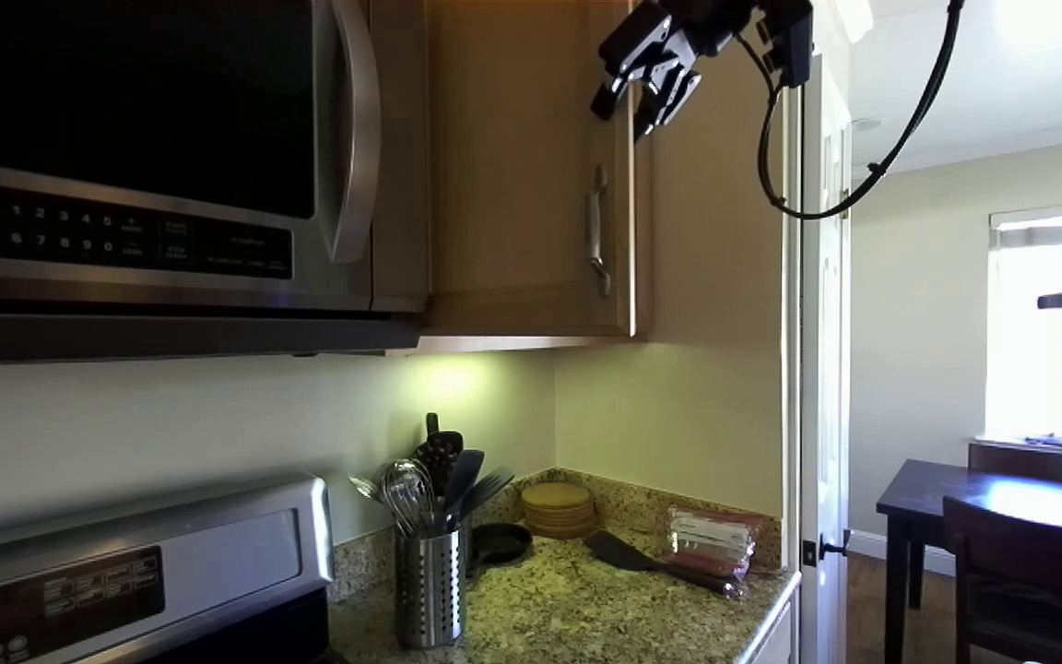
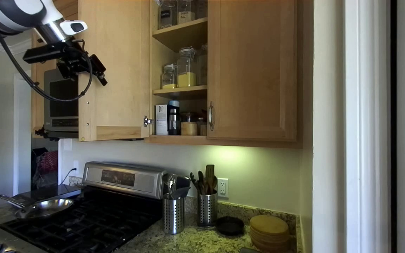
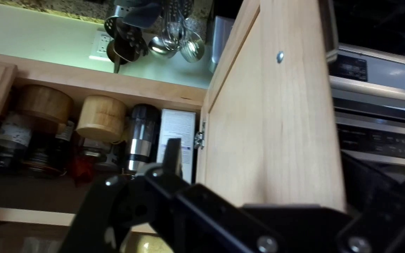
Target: Close the top left cupboard door
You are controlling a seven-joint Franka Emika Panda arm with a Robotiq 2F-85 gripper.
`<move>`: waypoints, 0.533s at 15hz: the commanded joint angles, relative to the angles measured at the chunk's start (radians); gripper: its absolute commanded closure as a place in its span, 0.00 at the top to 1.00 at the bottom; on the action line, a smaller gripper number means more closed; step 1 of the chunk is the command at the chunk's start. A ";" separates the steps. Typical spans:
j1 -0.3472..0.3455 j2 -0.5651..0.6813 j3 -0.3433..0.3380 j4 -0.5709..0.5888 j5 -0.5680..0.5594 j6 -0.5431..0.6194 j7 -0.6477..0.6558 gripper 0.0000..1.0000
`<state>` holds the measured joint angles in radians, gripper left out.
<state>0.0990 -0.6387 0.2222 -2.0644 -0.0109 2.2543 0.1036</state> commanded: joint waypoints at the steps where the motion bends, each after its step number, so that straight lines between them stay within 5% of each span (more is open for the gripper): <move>1: -0.101 0.059 -0.020 -0.002 -0.084 0.031 0.055 1.00; 8: -0.267 0.141 -0.040 0.037 -0.242 0.027 0.154 1.00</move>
<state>-0.1072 -0.5989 0.1701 -2.0687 -0.1682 2.2397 0.1787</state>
